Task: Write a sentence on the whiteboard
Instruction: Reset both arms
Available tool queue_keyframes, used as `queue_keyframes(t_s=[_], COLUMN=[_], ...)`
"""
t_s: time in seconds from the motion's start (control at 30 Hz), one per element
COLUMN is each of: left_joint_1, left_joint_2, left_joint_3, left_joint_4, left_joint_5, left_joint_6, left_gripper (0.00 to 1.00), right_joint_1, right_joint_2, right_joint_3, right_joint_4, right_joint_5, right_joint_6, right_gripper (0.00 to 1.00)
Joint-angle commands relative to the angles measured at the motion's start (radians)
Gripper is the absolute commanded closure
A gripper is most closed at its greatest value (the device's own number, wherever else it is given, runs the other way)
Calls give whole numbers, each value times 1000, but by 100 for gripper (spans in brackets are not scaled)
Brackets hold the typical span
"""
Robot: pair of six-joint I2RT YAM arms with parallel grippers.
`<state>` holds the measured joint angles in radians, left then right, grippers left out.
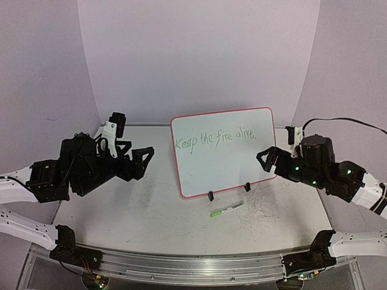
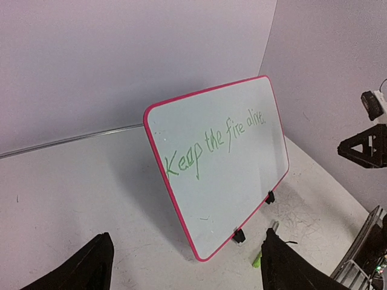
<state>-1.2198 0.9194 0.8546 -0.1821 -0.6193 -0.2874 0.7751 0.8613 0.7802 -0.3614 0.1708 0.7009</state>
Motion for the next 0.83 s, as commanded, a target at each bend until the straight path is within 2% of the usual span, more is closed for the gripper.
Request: queue_keyframes(t_s=[0.0,0.2,0.4,0.67,0.8], left_joint_1=[4,4,3,4,3], left_joint_2=[-76,-145,-180,-201,-204], left_joint_3=[119,218,308,365,367], left_joint_4=[-28,-35,-39,-39,-38], left_joint_5=[-35,-42,-60,-69,-71], left_joint_6=[18,64,92,108,109], left_gripper=[13,5,2,1,1], right_joint_1=[-2,-2,-1,-1,-2], right_joint_2=[-43,-104,-119,-133,-168], right_joint_3=[193,386,504,556,509], right_joint_4=[-220,-238,-209,-148,-95], right_joint_5=[134,204,235,240,211], right_joint_6=[-138,-255,-305,-341,-354], right_gripper=[2,2,2,2,2])
